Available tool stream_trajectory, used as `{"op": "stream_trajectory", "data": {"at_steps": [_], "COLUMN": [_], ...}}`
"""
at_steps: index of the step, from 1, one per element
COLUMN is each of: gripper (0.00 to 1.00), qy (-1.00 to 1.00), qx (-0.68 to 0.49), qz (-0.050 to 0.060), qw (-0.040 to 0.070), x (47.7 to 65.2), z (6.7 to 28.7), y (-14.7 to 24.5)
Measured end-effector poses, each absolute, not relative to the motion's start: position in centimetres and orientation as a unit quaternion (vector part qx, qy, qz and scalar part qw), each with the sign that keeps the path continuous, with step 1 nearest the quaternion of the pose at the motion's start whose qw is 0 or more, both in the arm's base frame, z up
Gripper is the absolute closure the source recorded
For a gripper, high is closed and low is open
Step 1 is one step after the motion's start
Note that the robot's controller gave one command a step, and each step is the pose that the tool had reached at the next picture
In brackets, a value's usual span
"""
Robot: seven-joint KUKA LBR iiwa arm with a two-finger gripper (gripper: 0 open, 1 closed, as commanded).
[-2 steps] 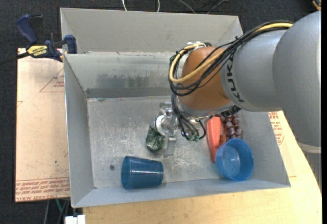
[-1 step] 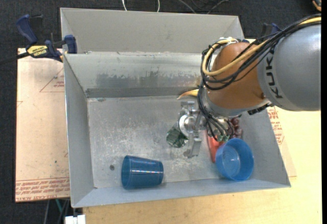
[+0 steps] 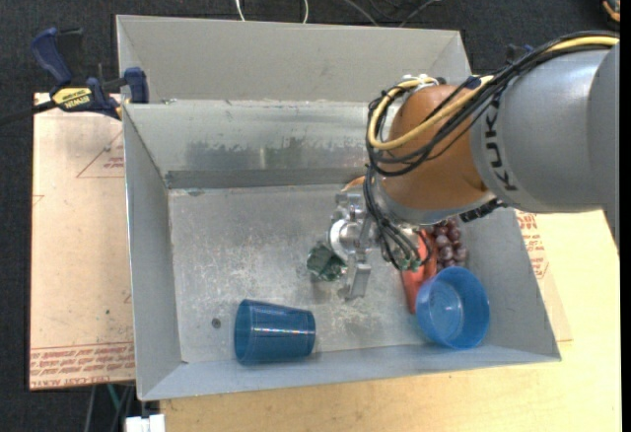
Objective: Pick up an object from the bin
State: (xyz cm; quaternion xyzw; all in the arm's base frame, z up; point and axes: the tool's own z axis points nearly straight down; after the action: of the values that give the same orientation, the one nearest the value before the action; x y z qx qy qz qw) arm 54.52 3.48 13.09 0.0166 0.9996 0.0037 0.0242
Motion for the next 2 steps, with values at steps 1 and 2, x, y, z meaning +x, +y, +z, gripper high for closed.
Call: {"op": "stream_trajectory", "data": {"at_steps": [1, 2], "gripper": [0.0, 0.0], "qy": [1.0, 1.0], "qx": [-0.005, 0.002], "qz": [0.007, 0.005], "qw": [0.03, 0.021], "x": [55.6, 57.2], "z": [10.1, 19.9], "y": [4.7, 6.6]}}
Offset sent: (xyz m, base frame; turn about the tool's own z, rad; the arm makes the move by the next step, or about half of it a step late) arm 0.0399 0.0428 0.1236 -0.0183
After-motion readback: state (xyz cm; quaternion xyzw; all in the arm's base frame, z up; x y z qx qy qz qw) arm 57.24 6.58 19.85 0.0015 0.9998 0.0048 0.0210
